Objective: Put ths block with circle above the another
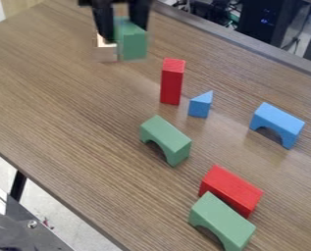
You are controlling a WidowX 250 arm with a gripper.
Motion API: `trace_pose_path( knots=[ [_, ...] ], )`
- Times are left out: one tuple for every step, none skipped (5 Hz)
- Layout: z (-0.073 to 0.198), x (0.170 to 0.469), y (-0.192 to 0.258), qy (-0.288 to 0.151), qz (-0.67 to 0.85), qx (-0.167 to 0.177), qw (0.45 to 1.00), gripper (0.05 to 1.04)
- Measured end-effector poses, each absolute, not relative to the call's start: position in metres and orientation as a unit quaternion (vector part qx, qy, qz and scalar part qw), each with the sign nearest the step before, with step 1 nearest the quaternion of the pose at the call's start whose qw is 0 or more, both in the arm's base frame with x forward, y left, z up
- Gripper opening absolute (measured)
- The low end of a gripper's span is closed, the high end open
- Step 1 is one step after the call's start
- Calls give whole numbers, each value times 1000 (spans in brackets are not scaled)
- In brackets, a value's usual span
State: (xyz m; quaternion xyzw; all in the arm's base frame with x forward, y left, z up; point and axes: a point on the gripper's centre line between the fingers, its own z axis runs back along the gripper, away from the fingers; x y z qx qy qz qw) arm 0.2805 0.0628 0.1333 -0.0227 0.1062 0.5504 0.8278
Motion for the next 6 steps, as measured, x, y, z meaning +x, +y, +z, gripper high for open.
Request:
trace_pose_path(
  knots=[
    [130, 290, 50, 89, 583, -22, 807, 584],
    [120, 287, 38, 86, 602, -31, 793, 584],
    [118, 272, 21, 57, 616, -31, 785, 584],
    [110, 261, -4, 25, 621, -21, 783, 584],
    [102, 257, -15, 4, 638, -11, 770, 584],
    [97, 262, -17, -10, 654, -25, 756, 584]
  ],
)
